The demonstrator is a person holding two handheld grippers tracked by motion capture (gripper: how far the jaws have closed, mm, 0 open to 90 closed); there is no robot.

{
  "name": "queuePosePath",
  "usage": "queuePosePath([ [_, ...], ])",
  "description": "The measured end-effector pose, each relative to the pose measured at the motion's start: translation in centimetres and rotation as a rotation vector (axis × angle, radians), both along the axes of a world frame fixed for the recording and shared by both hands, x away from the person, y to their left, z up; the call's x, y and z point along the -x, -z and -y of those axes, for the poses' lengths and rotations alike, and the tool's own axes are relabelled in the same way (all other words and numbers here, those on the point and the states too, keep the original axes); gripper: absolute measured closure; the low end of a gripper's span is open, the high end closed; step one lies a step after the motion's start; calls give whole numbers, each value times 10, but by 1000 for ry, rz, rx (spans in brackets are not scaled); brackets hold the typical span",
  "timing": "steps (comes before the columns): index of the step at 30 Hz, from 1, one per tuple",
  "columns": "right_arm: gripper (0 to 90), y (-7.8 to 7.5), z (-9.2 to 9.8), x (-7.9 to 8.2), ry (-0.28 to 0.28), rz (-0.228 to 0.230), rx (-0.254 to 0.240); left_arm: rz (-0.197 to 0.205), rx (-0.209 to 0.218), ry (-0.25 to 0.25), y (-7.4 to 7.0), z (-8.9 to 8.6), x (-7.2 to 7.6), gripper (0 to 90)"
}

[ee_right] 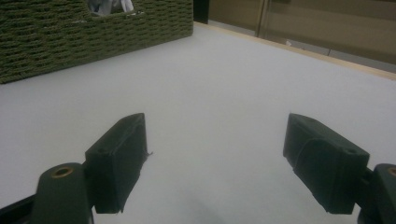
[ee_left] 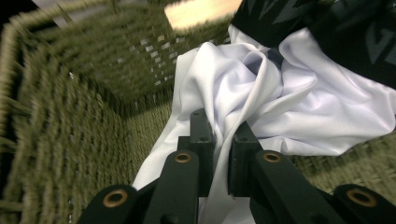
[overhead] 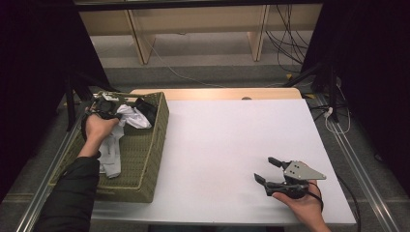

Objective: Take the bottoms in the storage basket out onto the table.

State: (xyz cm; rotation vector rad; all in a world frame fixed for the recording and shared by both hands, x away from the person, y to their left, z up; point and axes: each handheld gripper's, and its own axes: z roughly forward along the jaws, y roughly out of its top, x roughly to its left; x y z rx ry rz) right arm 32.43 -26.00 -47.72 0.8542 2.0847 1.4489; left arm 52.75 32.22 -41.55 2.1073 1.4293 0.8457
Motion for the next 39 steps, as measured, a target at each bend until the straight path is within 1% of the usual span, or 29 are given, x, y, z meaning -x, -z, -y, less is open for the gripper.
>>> queuePosePath([
  [1, 224, 0, 0, 0, 0, 0, 0, 0, 0, 0, 0, 0, 0, 825],
  [2, 224, 0, 0, 0, 2, -1, 4, 17, -6, -1, -2, 0, 3, 825],
  [3, 224, 0, 0, 0, 2, -1, 4, 25, -5, -1, -4, 0, 4, 825],
  [4, 224, 0, 0, 0, 0, 5, -2, 43, 6, -5, -6, 1, 7, 825],
  [6, 224, 0, 0, 0, 0, 9, -7, 70, 13, -1, -10, 2, 12, 825],
  [7, 224, 0, 0, 0, 1, 6, -4, 79, 14, 2, -11, 3, 14, 825],
  [8, 224, -1, 0, 0, 3, 3, 4, 103, 10, 6, -14, 6, 19, 826],
  [9, 224, -1, 0, 0, 3, 3, 4, 103, 10, 6, -14, 6, 19, 825],
  [10, 224, 0, 0, 0, 3, 7, -4, 123, 13, 7, -16, 7, 22, 825],
  [11, 224, 0, 0, 0, 3, 7, -4, 131, 15, 8, -17, 8, 24, 825],
  [13, 224, 0, 0, 0, 2, 10, -10, 167, 21, 12, -21, 10, 29, 826],
  [15, 224, 0, 0, 0, 3, 10, -9, 188, 34, 18, -24, 11, 33, 825],
  [16, 224, 0, 0, 0, 4, 9, -11, 206, 41, 20, -25, 12, 36, 826],
  [17, 224, -1, 0, 0, 6, 5, -4, 214, 39, 21, -26, 13, 37, 826],
  [18, 224, 0, 0, 0, 5, 9, -9, 226, 38, 22, -27, 14, 40, 826],
  [20, 224, 0, 0, 0, 6, 6, -2, 244, 39, 25, -28, 14, 43, 826],
  [23, 224, -1, 1, 0, 9, 6, 1, 265, 57, 25, -31, 14, 47, 826],
  [26, 224, 0, 1, 0, 7, 9, -3, 287, 57, 29, -32, 16, 51, 826],
  [28, 224, 0, 1, 0, 6, 11, -2, 298, 48, 30, -33, 17, 54, 826],
  [31, 224, -1, 1, 0, 9, 10, 1, 321, 58, 32, -33, 19, 59, 825],
  [33, 224, 0, 0, 0, 8, 13, -7, 336, 62, 32, -34, 20, 63, 825],
  [36, 224, 0, 0, 0, 8, 14, -7, 356, 61, 32, -35, 22, 69, 825],
  [37, 223, 0, 1, 0, 8, 12, -5, 362, 63, 32, -35, 23, 71, 825],
  [39, 223, 0, 1, 0, 8, 13, -5, 377, 81, 27, -35, 23, 75, 824],
])
